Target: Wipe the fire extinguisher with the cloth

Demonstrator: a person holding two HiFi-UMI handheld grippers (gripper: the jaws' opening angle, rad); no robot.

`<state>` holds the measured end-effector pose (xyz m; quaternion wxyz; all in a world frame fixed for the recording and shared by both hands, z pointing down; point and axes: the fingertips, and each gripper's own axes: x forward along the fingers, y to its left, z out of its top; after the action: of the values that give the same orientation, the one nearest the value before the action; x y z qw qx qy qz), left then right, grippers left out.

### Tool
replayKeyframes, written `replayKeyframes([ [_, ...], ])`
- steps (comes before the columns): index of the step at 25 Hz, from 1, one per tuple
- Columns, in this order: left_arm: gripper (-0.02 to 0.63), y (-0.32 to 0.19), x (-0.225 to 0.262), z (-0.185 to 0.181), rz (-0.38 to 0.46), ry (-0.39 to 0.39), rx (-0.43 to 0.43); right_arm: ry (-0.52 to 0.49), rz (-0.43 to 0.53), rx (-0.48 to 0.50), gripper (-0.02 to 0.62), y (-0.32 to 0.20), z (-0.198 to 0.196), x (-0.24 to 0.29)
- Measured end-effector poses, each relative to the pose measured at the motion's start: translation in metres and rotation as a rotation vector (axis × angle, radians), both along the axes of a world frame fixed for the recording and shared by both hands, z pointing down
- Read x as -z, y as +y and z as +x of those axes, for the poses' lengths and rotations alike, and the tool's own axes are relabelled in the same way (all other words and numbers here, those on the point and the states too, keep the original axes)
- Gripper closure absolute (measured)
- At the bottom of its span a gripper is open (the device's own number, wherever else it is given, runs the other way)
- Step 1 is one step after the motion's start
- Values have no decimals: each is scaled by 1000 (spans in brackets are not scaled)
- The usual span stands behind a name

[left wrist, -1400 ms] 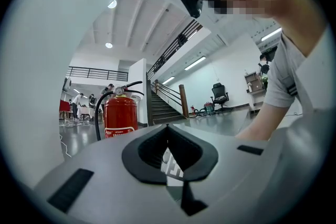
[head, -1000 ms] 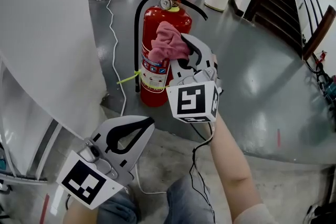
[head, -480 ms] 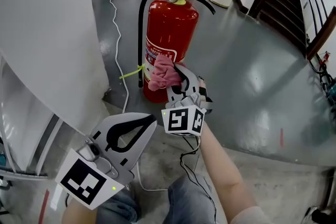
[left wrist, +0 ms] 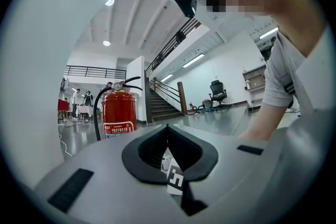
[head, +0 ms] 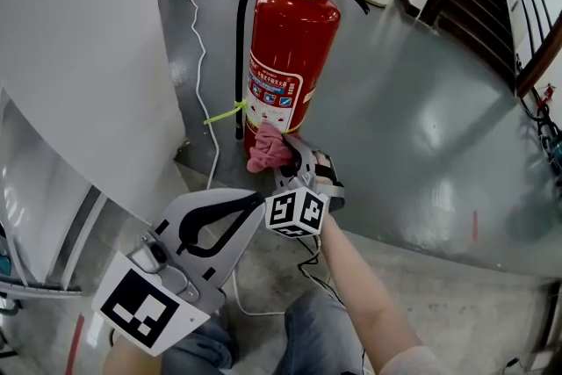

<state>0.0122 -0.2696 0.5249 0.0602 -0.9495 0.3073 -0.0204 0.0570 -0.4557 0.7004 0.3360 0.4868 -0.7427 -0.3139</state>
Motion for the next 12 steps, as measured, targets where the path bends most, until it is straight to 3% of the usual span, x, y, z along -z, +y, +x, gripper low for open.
replayKeyframes([
  [5,597,3,-3,-4,-1,-15,10,56,-192,-65,509,-1,9,-68],
  [9,597,0,-3,-6,-1,-17,15,52,-225,-56,509,-5,6,-69],
  [12,597,2,-3,0,23,-34,7,-24,-236,-58,509,0,8,-57],
])
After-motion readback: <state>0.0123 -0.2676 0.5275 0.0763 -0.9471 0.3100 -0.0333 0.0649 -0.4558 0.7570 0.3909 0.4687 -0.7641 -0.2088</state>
